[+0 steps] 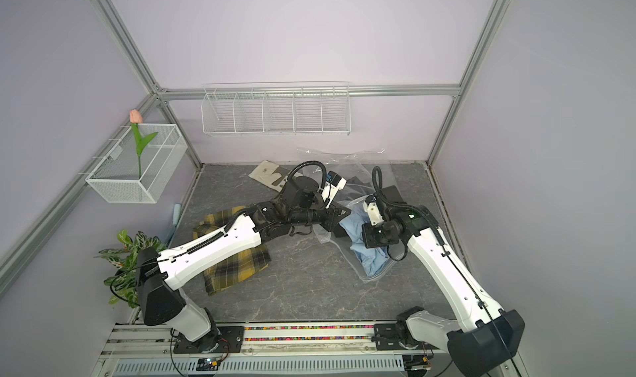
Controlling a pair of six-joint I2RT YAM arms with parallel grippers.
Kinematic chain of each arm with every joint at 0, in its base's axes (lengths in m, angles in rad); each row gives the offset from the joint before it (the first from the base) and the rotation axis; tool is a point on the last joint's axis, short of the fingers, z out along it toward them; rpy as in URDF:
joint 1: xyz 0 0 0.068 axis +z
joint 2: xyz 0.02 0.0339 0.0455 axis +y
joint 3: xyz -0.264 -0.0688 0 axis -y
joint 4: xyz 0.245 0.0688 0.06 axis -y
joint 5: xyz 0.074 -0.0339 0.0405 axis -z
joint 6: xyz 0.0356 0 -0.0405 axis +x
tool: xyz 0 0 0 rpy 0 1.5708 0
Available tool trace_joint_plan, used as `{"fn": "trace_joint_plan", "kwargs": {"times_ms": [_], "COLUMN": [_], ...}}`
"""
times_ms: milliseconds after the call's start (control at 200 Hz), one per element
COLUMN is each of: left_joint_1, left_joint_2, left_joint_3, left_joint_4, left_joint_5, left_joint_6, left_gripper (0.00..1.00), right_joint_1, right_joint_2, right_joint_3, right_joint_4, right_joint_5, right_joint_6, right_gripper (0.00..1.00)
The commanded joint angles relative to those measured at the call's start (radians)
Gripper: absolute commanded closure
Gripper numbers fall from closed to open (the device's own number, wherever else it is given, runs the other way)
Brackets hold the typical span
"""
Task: Place the folded shirt into the vacuum bag
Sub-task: Place the shirt in the vacuum bag.
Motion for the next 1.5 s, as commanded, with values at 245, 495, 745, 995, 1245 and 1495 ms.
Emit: {"fn": "trace_joint_plan", "kwargs": {"times_ms": [245, 495, 745, 995, 1245, 1495], "left_joint_1": [-0.008, -0.012, -0.017, 0.013, 0.061, 0.043], "left_joint_2": [-0.041, -0.041, -0.064, -0.095, -0.080, -0.056], "left_joint_3": [0.116, 0.075, 0.023, -0.022, 0.018, 0.024], "left_joint_4": [0.044, 0.071, 0.074, 0.083, 0.080, 0.111], "left_joint_5": [-0.001, 0.036, 0.023, -0.015, -0.001, 0.058], "left_joint_6": [0.023, -0.007, -0.008, -0.017, -0.013, -0.041], "left_gripper": [1.00, 1.00, 1.00, 1.00, 1.00, 1.00], "right_joint_1": [0.075, 0.094, 0.093, 0.102, 0.149, 0.186], "right_joint_2": [0.066, 0.112, 0.161, 0.166, 0.092, 0.127], "right_joint_3": [-0.166, -0.016, 0.047, -0.039, -0.111, 0.015], "right_joint_4": [0.288, 0.327, 0.522, 0.554, 0.503, 0.544], "right_joint_5": [0.107, 0.070, -0.053, -0.201, -0.204, -0.062], "right_joint_6": [-0.143, -0.176, -0.244, -0.402, -0.466, -0.535], "right_gripper": [0.93, 0.93, 0.93, 0.93, 0.93, 0.93]}}
